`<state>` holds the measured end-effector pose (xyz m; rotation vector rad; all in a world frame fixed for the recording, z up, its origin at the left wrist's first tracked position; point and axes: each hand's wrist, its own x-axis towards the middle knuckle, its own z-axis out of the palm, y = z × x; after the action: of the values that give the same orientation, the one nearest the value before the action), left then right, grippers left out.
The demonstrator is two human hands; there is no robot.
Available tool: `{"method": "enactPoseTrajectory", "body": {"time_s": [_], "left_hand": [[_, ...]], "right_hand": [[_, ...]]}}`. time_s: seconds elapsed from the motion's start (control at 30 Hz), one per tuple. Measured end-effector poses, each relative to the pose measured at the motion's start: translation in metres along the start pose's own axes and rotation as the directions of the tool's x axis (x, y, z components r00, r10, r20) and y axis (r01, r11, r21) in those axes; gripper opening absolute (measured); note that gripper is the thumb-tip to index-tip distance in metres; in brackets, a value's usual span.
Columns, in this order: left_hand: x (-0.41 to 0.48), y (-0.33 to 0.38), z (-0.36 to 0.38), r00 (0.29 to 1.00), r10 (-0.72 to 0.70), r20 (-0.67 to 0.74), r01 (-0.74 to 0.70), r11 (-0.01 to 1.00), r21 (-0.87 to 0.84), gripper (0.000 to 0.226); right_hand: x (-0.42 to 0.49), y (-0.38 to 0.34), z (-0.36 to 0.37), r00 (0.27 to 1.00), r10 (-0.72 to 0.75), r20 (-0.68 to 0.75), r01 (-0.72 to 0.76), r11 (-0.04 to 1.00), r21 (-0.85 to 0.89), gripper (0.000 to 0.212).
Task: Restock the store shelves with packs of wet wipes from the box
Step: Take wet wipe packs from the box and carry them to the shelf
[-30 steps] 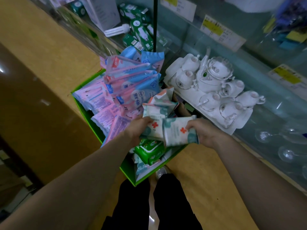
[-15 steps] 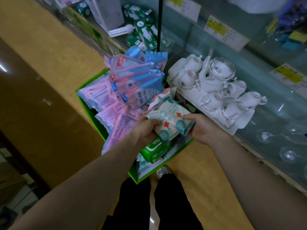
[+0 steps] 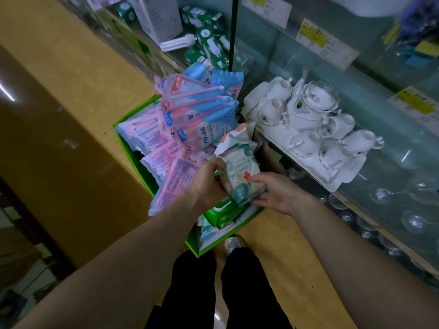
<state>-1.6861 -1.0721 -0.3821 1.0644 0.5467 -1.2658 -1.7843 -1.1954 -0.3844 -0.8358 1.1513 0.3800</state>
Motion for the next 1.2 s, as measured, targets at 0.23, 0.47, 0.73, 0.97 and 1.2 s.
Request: {"method": "enactPoseTrajectory", "body": {"time_s": [0.23,0.47,0.73,0.97,1.2], "left_hand": [[0.009,0.012,-0.014,0.964,0.127,-0.232,0.044,0.789,0.613,0.059],[0.01,0.006,0.003,0.934,0.237,-0.268,-0.079,0.867,0.491,0.047],[-0.004,0.024,0.003,0.963,-0.041,-0.265,0.134,0.929,0.344,0.067],[0.008,0.012,0.006,0.837,0.187,-0.514,-0.026,0.952,0.304,0.081],[0.01,0.009,0.006,0.787,0.292,-0.543,-0.071,0.917,0.391,0.07]], "right_hand": [[0.011,-0.008,0.006,0.944,-0.269,-0.191,0.235,0.955,-0.181,0.043],[0.011,-0.003,0.036,0.891,-0.348,-0.291,0.329,0.938,-0.113,0.044],[0.007,0.003,0.029,0.773,-0.622,-0.125,0.443,0.67,-0.596,0.043],[0.01,0.001,0.041,0.775,-0.619,-0.13,0.484,0.712,-0.509,0.049],[0.025,0.002,0.043,0.761,-0.497,-0.417,0.401,0.866,-0.3,0.043]]}}
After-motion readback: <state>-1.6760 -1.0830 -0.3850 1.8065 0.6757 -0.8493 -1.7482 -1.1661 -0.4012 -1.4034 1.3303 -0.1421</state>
